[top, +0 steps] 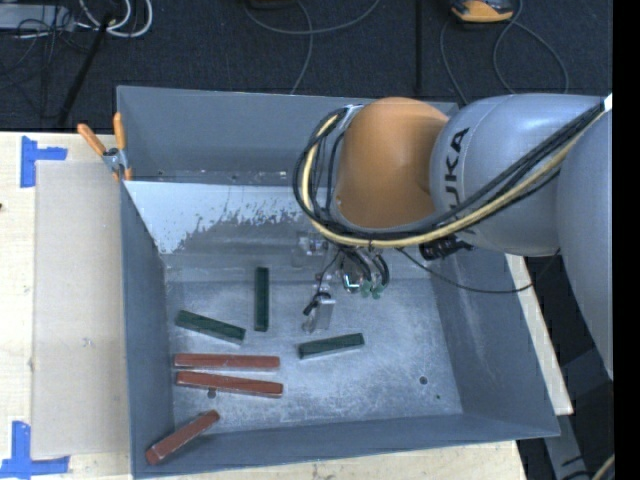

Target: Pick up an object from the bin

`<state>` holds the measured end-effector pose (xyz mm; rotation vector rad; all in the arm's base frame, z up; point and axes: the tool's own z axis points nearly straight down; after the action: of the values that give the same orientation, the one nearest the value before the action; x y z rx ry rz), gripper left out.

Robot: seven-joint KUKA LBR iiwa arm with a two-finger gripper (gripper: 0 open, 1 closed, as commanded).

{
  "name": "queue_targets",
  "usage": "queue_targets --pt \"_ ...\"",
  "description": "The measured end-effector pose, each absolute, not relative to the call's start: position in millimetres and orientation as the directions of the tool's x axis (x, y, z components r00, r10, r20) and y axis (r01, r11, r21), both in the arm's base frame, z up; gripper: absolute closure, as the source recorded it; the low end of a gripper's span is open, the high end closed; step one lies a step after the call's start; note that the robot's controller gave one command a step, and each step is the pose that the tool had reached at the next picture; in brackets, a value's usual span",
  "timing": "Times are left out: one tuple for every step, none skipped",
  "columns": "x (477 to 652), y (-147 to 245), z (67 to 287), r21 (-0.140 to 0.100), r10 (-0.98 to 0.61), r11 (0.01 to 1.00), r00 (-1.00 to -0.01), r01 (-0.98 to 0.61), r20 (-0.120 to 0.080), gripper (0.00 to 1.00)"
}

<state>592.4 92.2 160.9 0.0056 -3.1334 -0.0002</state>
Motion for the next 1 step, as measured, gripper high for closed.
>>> queue_targets --pt "568.4 152.7 66.8 0.000 -0.133 0.991 -0.991 -0.133 0.007 0.00"
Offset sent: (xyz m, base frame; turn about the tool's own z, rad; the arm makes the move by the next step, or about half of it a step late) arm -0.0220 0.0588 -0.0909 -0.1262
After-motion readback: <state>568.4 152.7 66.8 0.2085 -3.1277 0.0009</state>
